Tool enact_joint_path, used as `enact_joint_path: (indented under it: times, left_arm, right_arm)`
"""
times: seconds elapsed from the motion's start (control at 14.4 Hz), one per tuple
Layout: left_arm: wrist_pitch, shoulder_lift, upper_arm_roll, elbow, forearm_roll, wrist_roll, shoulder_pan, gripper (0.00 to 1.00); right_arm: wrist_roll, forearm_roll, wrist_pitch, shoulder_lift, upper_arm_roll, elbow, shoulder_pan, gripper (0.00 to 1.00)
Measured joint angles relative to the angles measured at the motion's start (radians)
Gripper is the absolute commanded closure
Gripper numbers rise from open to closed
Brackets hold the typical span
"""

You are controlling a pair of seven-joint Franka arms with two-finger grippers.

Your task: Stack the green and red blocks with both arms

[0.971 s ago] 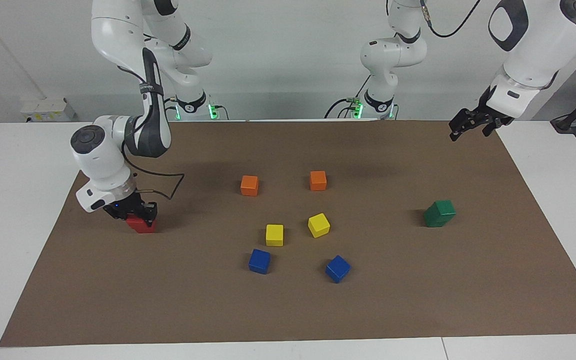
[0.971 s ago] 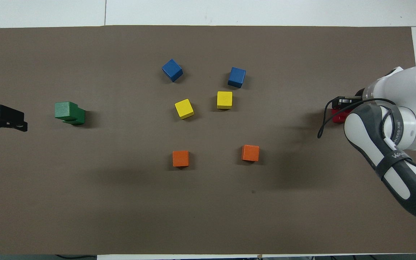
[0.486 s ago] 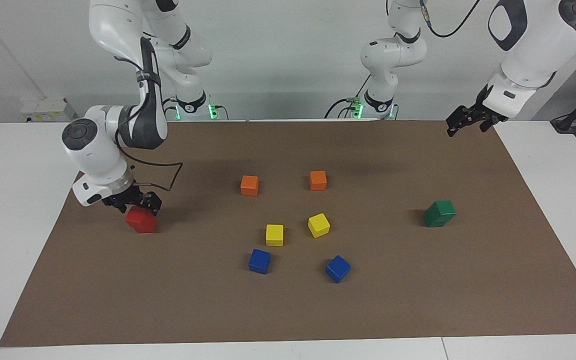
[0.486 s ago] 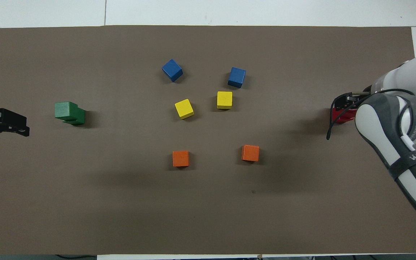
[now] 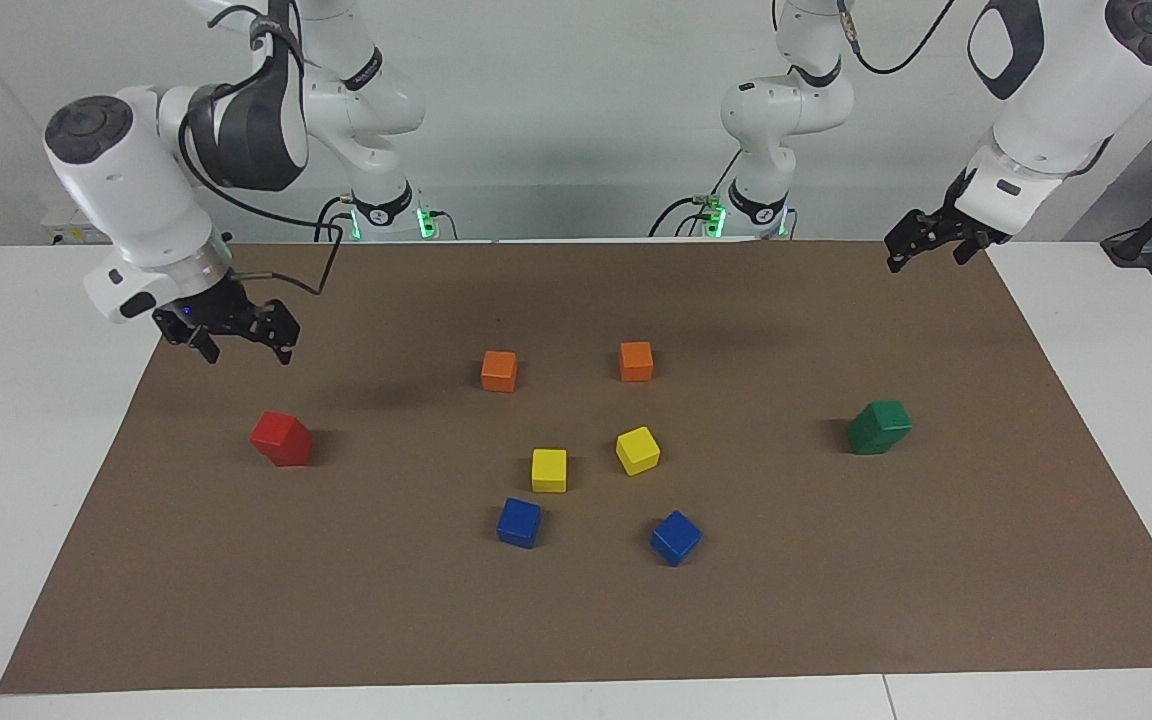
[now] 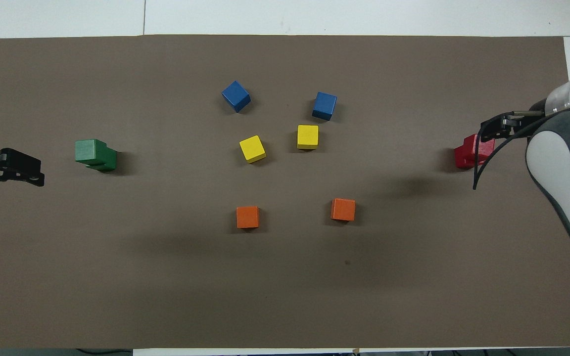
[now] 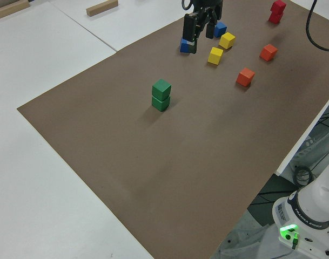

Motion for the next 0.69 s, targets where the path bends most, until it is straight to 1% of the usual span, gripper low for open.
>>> enact_joint_path:
  times: [0.14,0.28,0.69]
  left_arm:
    - [0.0,0.0,-0.005,0.004,0.0,0.002,-0.004,0.0]
    - [0.002,0.0,-0.011,0.006,0.0,0.002,-0.007,0.0]
    - [0.022,0.0,-0.01,0.006,0.0,0.002,-0.011,0.0]
  right_arm:
    - [-0.013,0.0,-0.051,-0.045,0.001,0.006,0.0,0.0]
    - [-0.013,-0.001,-0.109,-0.071,0.001,0.019,0.0,0.0]
    - [-0.013,0.0,-0.187,-0.078,0.002,0.071,-0.001,0.0]
